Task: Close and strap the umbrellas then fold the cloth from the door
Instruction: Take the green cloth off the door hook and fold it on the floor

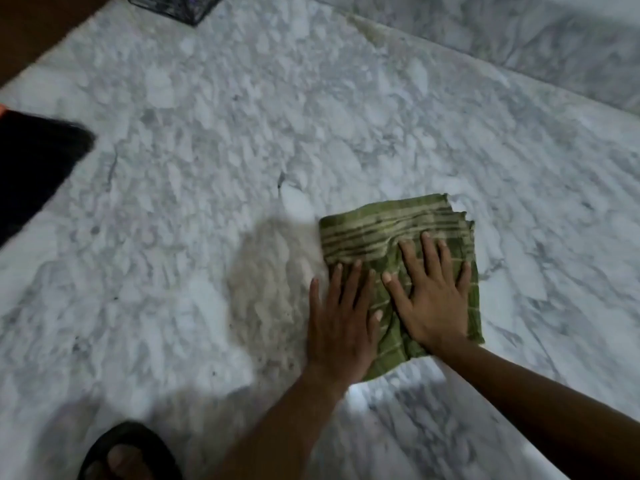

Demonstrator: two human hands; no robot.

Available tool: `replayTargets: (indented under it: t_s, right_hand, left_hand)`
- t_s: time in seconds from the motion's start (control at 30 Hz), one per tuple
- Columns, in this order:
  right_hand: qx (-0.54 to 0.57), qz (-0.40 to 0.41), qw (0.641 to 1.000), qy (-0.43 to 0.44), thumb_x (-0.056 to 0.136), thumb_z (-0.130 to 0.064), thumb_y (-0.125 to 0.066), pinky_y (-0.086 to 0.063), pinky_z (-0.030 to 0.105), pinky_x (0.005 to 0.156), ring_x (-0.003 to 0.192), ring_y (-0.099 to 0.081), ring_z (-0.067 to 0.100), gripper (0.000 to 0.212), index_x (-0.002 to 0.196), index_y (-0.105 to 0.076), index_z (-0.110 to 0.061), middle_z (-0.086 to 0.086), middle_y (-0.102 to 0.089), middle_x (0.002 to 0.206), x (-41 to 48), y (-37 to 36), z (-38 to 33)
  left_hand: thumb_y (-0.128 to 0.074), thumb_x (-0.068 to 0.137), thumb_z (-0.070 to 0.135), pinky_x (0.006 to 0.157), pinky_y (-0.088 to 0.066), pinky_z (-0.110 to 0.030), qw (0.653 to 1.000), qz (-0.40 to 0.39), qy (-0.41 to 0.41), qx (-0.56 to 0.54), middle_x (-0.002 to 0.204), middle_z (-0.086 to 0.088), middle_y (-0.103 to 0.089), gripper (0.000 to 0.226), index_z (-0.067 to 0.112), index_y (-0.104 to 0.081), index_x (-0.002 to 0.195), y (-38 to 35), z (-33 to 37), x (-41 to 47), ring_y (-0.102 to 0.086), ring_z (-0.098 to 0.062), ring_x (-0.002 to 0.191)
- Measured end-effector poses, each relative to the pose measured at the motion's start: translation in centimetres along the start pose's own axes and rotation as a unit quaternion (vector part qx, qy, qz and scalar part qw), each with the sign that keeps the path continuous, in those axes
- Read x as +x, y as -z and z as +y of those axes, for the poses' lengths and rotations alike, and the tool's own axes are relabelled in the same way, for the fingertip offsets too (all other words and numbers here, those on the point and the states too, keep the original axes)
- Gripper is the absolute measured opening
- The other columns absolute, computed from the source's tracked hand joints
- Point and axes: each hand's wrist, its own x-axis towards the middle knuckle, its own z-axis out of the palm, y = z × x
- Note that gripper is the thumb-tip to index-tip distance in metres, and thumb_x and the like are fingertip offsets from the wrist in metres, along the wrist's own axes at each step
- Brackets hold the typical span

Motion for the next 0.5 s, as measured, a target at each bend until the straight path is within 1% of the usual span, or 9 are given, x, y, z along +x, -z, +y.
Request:
replayTargets:
  t_s: [0.07,0.13,0.23,0.3,0.43,0.5]
  right_hand:
    - [0.024,0.004,0.999,-0.043,0.095,-0.074,-0.016,0.007,0.057,0.121,0.155,0.008,0.020,0.071,0.157,-0.005,-0.043,-0.005,0.005,0.168,2.1,-0.5,-2.9]
    - [0.035,0.007,0.998,-0.044,0.095,-0.074,-0.014,0.007,0.059,0.121,0.154,0.010,0.023,0.072,0.158,-0.004,-0.041,-0.003,0.007,0.168,4.7,-0.8,-6.4]
    - [0.033,0.002,0.999,-0.012,0.092,-0.077,-0.011,0.008,0.059,0.120,0.154,0.011,0.024,0.076,0.158,-0.003,-0.040,-0.002,0.008,0.168,9.2,-1.0,-11.7]
    - [0.034,-0.002,0.999,0.015,0.090,-0.080,-0.009,0.009,0.060,0.119,0.154,0.012,0.024,0.079,0.158,-0.003,-0.041,-0.002,0.008,0.168,12.3,-1.0,-15.2]
    - [0.036,-0.010,0.996,0.075,0.086,-0.084,-0.009,0.012,0.059,0.119,0.154,0.013,0.023,0.083,0.158,-0.005,-0.042,-0.002,0.008,0.168,18.1,-1.2,-22.1]
    - [0.027,-0.011,0.993,0.110,0.084,-0.085,-0.009,0.011,0.060,0.119,0.154,0.013,0.024,0.084,0.157,-0.005,-0.044,-0.002,0.007,0.168,20.8,-1.5,-25.7]
  left_hand:
    - [-0.038,0.101,0.043,0.119,0.000,-0.058,1.000,0.016,-0.012,0.011,0.164,-0.001,-0.031,0.057,0.022,-0.037,0.154,0.8,-3.5,3.0,-0.026,-0.029,0.151]
    - [-0.035,0.102,0.044,0.119,-0.001,-0.058,0.999,0.024,-0.023,0.036,0.162,-0.002,-0.034,0.055,0.023,-0.040,0.153,1.9,-7.7,5.7,-0.029,-0.029,0.150]
    - [-0.031,0.103,0.045,0.119,-0.008,-0.061,0.997,0.033,-0.022,0.072,0.159,-0.003,-0.040,0.055,0.023,-0.042,0.151,3.6,-14.1,9.1,-0.036,-0.029,0.146]
    - [-0.027,0.103,0.047,0.118,-0.008,-0.061,0.995,0.034,-0.009,0.091,0.160,-0.003,-0.038,0.056,0.023,-0.040,0.153,4.7,-18.2,11.2,-0.037,-0.028,0.146]
    - [-0.023,0.102,0.048,0.117,-0.010,-0.063,0.992,0.044,0.033,0.112,0.160,-0.003,-0.037,0.059,0.023,-0.038,0.153,6.4,-25.9,14.4,-0.037,-0.027,0.145]
    - [-0.022,0.102,0.048,0.117,-0.010,-0.063,0.990,0.049,0.068,0.116,0.160,-0.003,-0.038,0.059,0.023,-0.038,0.153,7.1,-29.4,15.3,-0.037,-0.027,0.145]
